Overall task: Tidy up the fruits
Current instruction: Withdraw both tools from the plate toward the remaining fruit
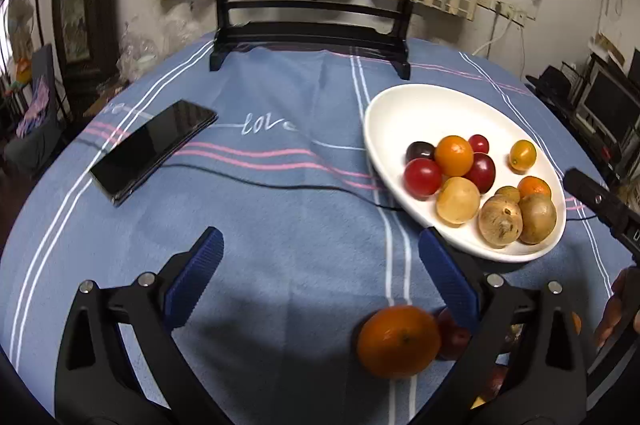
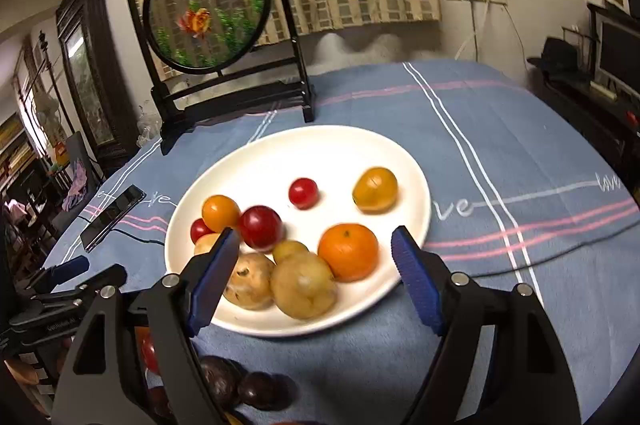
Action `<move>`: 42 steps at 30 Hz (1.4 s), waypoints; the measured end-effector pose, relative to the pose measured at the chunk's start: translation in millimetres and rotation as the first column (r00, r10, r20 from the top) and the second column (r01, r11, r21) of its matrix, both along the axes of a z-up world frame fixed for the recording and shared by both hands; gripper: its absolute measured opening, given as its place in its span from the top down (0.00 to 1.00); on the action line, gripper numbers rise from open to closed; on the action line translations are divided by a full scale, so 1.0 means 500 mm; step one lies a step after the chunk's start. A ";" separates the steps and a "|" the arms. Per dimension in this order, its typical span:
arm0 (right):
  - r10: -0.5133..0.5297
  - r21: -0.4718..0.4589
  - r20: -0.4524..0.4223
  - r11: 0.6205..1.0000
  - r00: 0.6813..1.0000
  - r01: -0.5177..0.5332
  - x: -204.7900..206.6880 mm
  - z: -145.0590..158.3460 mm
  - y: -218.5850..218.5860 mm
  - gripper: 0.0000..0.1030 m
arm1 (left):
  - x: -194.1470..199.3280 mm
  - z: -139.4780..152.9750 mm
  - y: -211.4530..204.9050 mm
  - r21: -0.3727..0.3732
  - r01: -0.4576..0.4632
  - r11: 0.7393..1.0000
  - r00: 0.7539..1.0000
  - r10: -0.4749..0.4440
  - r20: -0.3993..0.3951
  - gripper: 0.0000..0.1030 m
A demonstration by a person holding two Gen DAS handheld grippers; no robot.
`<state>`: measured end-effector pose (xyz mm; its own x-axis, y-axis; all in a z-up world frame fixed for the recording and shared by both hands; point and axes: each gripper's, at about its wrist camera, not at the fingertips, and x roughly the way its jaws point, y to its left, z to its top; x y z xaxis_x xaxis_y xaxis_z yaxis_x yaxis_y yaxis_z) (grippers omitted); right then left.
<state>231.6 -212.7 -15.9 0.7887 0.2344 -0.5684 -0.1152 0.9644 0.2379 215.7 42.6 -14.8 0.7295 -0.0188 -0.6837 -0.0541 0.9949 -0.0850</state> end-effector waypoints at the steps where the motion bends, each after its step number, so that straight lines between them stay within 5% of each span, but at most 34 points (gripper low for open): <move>1: -0.006 0.008 -0.006 1.000 1.000 0.006 -0.006 -0.002 -0.006 0.24 | -0.004 -0.002 0.004 -0.006 -0.002 1.000 1.000 0.002 -0.001 0.03; 15: 0.144 0.156 -0.071 0.979 0.987 -0.132 -0.122 -0.017 -0.013 0.24 | -0.059 -0.017 0.011 -0.003 0.050 0.999 0.999 -0.050 0.010 0.03; 22: 0.156 -0.075 -0.159 0.983 0.975 -0.169 -0.189 -0.012 0.002 0.24 | -0.063 -0.024 0.040 -0.081 0.036 0.996 0.999 -0.038 -0.023 0.03; 42: 0.162 -0.225 -0.308 0.945 0.938 -0.237 -0.172 -0.087 0.052 0.30 | -0.061 -0.034 0.040 -0.105 0.040 0.994 0.997 -0.047 -0.062 0.03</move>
